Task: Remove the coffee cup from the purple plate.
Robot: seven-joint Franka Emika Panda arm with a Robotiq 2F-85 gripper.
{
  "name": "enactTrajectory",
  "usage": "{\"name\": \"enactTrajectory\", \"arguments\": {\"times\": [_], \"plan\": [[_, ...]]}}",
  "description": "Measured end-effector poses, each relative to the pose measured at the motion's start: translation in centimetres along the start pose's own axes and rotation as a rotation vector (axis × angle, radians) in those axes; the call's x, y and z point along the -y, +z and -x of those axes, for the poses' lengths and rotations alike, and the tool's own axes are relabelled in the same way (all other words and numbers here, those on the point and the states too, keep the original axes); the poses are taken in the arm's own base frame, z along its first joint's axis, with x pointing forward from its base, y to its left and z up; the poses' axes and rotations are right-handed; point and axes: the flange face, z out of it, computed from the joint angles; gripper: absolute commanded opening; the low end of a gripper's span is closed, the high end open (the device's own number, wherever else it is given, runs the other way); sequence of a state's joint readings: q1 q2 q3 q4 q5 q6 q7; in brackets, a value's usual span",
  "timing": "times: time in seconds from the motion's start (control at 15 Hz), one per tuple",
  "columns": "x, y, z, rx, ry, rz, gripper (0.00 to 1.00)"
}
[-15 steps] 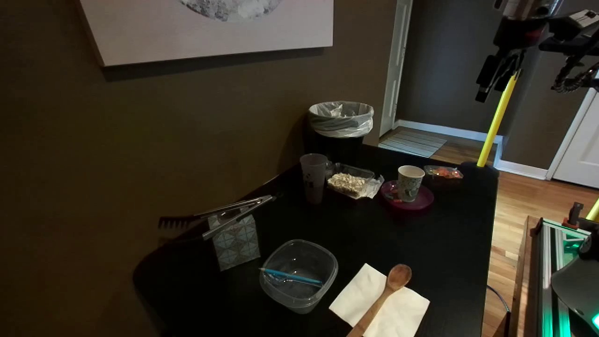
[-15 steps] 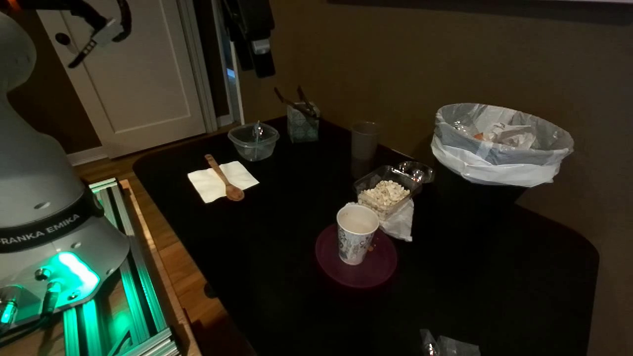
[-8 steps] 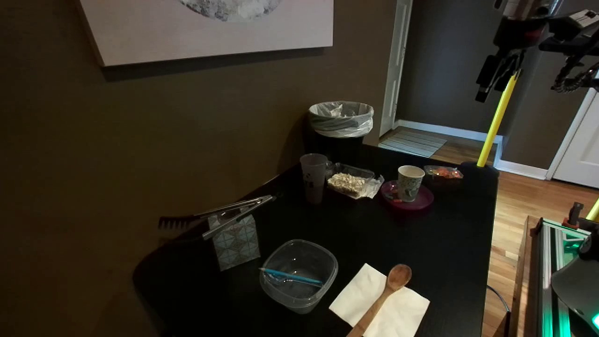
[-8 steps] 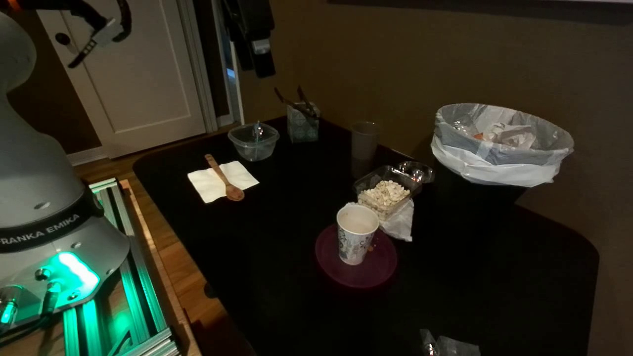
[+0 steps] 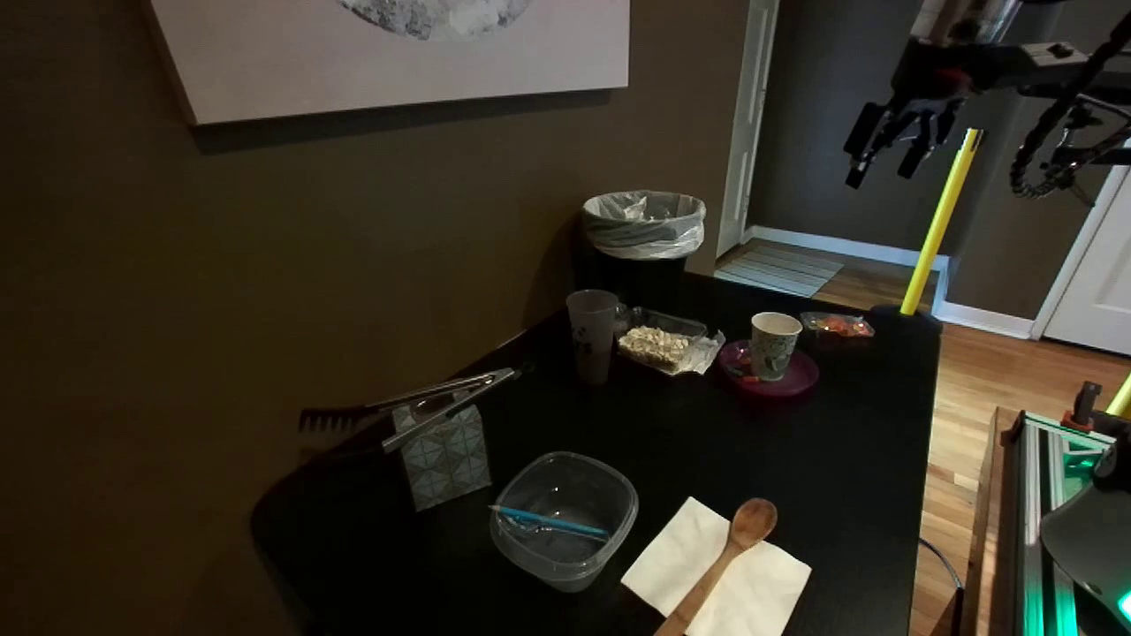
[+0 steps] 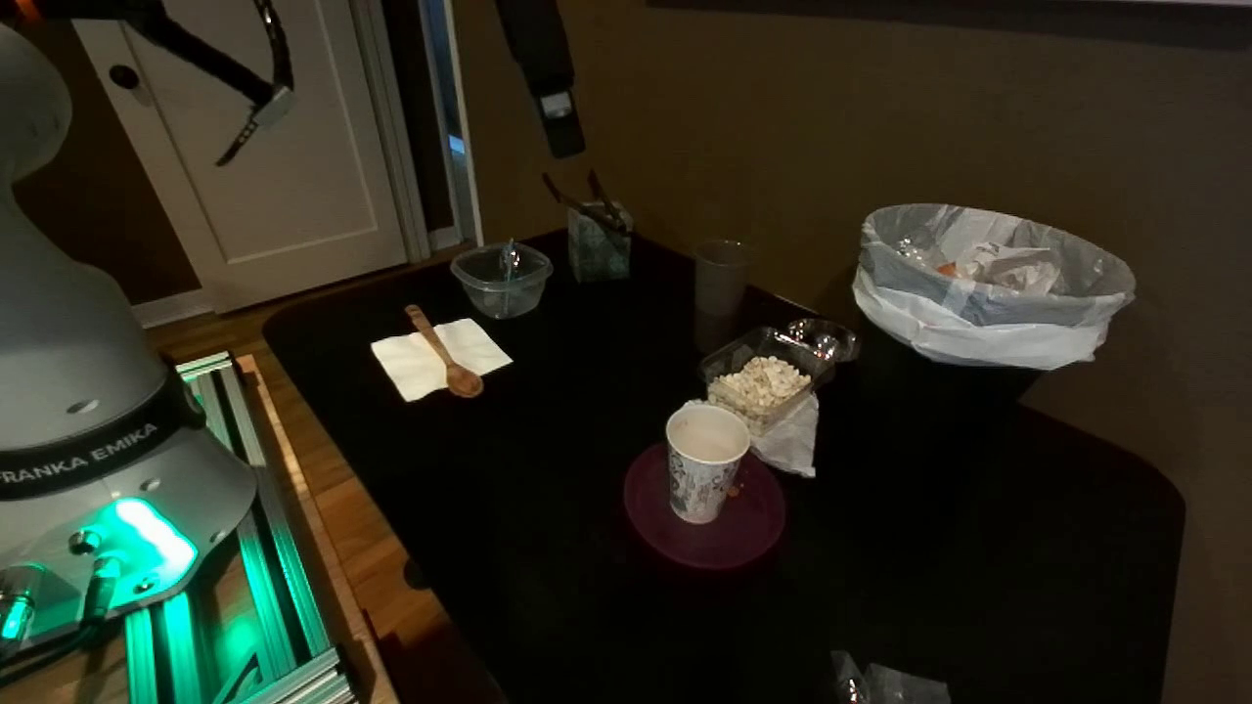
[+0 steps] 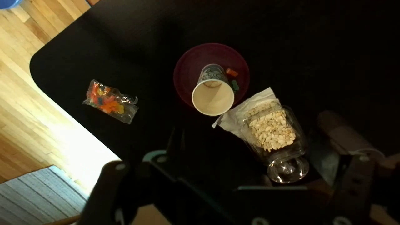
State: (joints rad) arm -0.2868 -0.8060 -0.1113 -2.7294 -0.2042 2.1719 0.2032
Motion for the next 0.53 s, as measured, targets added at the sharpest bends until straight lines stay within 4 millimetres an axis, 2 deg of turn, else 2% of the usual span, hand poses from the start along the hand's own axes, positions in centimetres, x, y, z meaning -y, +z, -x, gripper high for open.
{"name": "enactTrajectory", "arguments": {"times": [0.13,0.4,0.53], "plan": [[0.7,1.8,-1.7,-0.006,0.040,0.047,1.00],[1.3,7.2,-4.5,0.102,0.052,0.132,1.00],[1.3,8.5,-5.1,0.129,0.051,0.135,1.00]]}}
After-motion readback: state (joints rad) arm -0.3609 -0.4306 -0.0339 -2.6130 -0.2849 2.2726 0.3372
